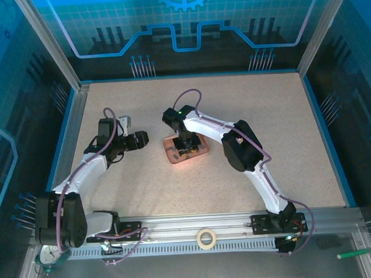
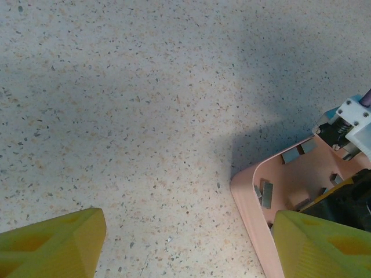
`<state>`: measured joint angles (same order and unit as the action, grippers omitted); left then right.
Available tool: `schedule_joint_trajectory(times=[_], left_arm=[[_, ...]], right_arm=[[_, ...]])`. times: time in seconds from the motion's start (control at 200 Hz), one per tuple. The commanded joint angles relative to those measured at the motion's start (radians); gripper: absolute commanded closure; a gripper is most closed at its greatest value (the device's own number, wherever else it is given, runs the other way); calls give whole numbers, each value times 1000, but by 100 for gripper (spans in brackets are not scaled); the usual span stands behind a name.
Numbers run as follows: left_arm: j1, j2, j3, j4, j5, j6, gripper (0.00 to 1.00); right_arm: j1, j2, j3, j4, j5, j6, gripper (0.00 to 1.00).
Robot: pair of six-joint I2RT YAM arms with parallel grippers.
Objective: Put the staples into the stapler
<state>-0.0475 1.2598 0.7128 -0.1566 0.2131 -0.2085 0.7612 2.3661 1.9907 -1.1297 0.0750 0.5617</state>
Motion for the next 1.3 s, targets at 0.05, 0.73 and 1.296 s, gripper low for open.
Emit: schedule_joint_trajectory(times=[0.05, 0.73, 1.296], left_arm=[[11, 12, 38, -21, -6, 6, 23], [9, 23, 53, 70, 49, 76, 23], [-80, 193, 146, 341, 180, 310, 23]], right_arm=[[13, 19, -21, 13, 21, 24, 69], [-61, -398, -220, -47, 93, 202, 73], [-225, -964, -1056, 166, -75, 768, 73]])
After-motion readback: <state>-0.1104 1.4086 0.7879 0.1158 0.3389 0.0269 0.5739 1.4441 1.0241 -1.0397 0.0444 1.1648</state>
